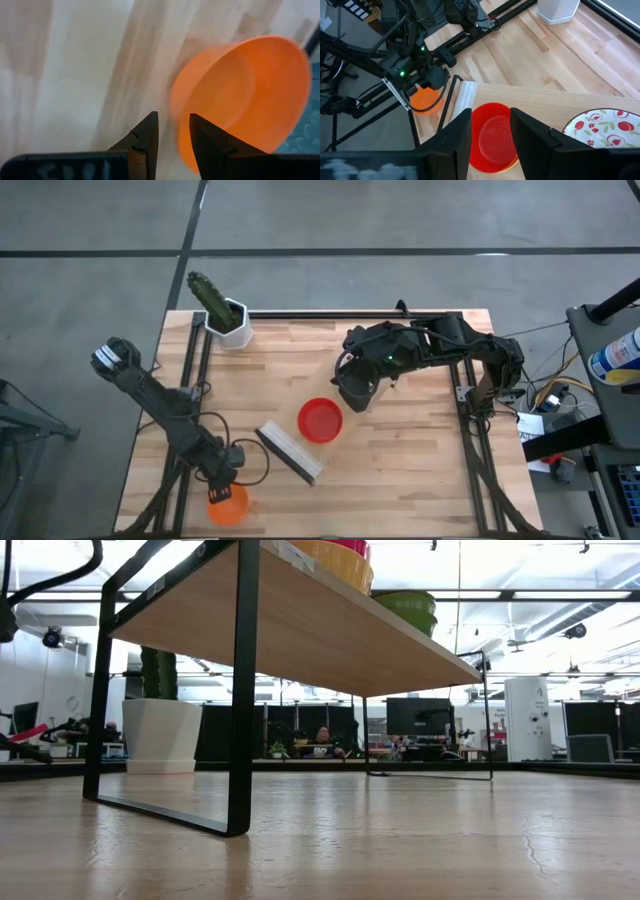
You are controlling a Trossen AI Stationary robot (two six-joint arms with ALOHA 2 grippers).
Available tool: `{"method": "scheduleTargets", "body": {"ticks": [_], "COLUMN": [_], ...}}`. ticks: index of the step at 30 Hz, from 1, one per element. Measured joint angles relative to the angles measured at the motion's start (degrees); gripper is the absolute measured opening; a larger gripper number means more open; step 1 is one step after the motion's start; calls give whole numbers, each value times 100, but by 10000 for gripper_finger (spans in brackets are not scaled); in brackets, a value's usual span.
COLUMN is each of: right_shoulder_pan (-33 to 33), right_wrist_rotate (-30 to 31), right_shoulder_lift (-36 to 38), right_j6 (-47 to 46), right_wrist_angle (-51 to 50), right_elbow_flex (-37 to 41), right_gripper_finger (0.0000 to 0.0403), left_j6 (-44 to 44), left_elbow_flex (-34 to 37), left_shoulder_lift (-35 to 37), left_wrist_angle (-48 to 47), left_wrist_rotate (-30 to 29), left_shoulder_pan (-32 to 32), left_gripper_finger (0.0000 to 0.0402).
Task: Pick & Place Mini bowls
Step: Stack the orange bowl on the red bowl on the shelf
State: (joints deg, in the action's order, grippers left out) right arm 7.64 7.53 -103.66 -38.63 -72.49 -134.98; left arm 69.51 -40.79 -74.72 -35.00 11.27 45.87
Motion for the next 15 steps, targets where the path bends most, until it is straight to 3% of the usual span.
{"method": "scheduleTargets", "body": {"ticks": [8,15], "right_shoulder_pan": [0,0], "right_wrist_rotate": [2,4], "right_shoulder_lift": [0,-2], "right_j6": [2,2], "right_wrist_angle": [122,149], "right_elbow_flex": [0,0], "right_gripper_finger": [130,123], "left_j6": [-70,-222], "left_elbow_flex": [36,305], "left_shoulder_lift": [-2,-2], "left_wrist_angle": [125,221], "left_wrist_rotate": [-87,-87], "left_shoulder_pan": [0,0], "left_gripper_finger": [98,59]}}
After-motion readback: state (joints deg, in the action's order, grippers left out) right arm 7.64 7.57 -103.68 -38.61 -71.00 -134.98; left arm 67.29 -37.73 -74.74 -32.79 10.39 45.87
